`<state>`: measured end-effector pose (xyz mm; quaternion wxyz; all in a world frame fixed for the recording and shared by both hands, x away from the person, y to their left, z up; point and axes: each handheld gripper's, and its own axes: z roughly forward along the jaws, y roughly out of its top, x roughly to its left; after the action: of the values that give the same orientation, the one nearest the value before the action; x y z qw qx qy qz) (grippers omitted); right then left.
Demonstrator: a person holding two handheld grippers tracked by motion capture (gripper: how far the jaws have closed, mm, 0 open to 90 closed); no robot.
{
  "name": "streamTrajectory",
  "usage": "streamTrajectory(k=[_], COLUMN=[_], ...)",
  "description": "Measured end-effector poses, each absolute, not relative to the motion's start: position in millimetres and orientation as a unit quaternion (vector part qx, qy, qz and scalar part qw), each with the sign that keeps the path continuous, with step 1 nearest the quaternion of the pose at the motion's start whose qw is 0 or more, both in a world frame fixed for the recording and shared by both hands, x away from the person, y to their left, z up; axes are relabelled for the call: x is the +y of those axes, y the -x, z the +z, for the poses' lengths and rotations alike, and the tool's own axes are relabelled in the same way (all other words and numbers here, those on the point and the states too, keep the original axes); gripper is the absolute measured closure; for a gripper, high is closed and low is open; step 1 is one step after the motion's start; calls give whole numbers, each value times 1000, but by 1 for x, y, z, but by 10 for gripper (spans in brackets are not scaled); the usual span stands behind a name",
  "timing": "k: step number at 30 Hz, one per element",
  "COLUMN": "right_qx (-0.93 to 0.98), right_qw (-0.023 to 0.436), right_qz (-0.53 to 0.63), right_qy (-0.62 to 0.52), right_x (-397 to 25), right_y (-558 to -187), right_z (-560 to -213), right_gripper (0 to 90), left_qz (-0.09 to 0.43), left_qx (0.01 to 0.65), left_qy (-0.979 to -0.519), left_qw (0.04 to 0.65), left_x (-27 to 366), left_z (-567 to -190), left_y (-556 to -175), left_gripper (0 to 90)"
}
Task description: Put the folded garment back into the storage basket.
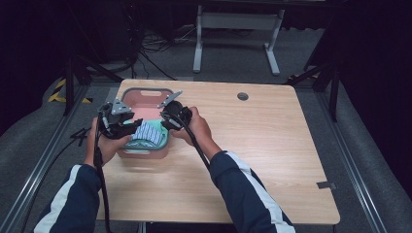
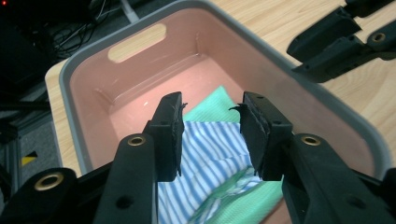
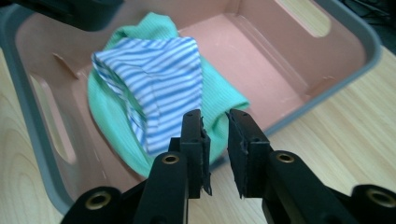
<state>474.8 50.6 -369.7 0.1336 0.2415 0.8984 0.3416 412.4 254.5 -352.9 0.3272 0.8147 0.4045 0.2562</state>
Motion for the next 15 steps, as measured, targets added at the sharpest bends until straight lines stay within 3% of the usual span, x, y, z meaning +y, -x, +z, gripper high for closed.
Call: streamTrajectory(k=[15], right_qx=[900], right_qw=[149], right_qz=[338], right_qy=[-233], right_x=[9], right_y=[-458], right_z=[-357], right_gripper=[707], left_qz=[255], left_qx=[375], left_qy=[-827], left_qw=[333], left_x=[239], left_z=[-351], left_y=[-393], left_gripper=[566])
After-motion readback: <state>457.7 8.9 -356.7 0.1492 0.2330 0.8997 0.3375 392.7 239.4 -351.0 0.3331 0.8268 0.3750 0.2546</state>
